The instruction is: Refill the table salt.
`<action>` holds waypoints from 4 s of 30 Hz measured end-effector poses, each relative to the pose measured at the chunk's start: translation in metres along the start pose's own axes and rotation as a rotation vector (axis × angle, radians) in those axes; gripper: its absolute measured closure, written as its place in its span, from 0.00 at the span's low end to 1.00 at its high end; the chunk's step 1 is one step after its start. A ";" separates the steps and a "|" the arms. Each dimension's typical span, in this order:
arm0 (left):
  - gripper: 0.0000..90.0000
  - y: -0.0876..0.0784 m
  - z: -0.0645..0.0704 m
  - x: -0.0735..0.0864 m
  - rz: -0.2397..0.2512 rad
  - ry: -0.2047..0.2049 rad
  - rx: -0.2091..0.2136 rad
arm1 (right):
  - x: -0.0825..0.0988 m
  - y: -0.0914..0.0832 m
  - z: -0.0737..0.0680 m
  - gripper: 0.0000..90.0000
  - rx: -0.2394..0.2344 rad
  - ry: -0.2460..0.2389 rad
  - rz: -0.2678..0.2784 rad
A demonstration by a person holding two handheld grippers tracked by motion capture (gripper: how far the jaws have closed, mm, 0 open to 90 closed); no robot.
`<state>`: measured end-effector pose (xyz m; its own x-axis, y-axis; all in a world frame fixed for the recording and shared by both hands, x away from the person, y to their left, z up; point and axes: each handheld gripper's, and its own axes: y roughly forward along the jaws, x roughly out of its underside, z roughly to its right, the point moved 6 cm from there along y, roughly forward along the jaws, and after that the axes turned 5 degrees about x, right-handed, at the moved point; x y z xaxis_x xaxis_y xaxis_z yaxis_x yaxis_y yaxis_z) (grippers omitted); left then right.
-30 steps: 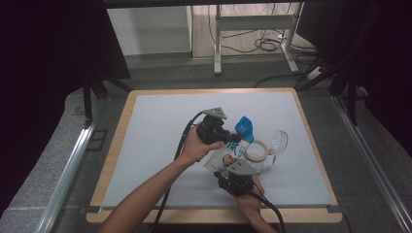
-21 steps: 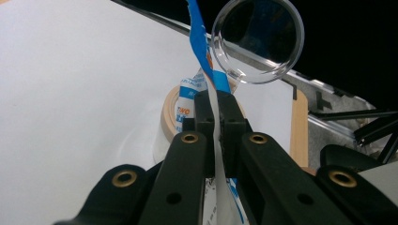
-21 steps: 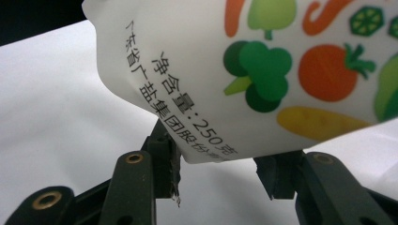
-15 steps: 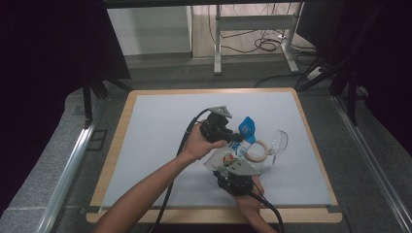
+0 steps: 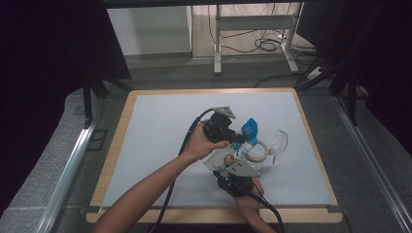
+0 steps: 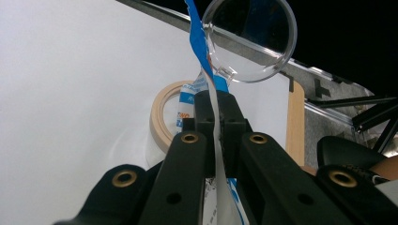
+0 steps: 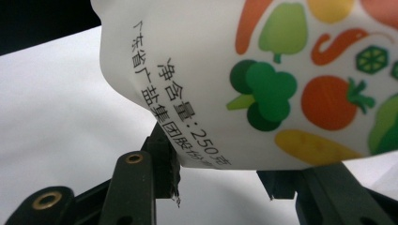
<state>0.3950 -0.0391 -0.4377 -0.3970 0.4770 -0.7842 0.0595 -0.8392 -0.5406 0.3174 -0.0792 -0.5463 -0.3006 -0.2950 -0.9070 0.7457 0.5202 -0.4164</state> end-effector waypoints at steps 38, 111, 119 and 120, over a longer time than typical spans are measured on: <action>1.00 0.013 -0.007 -0.022 -0.153 0.006 0.034 | -0.015 -0.002 0.006 0.62 0.012 0.044 0.028; 1.00 0.027 -0.013 -0.038 -0.298 0.013 0.028 | -0.042 -0.007 0.003 0.62 -0.066 0.187 0.069; 1.00 0.027 -0.015 -0.038 -0.308 0.015 0.024 | -0.045 -0.006 0.003 0.62 -0.077 0.204 0.069; 1.00 0.027 -0.015 -0.038 -0.310 0.015 0.024 | -0.045 -0.006 0.003 0.62 -0.079 0.206 0.070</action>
<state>0.4251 -0.0758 -0.4272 -0.3793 0.7146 -0.5878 -0.0837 -0.6591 -0.7473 0.3283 -0.0713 -0.5032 -0.3713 -0.0901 -0.9241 0.7226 0.5969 -0.3486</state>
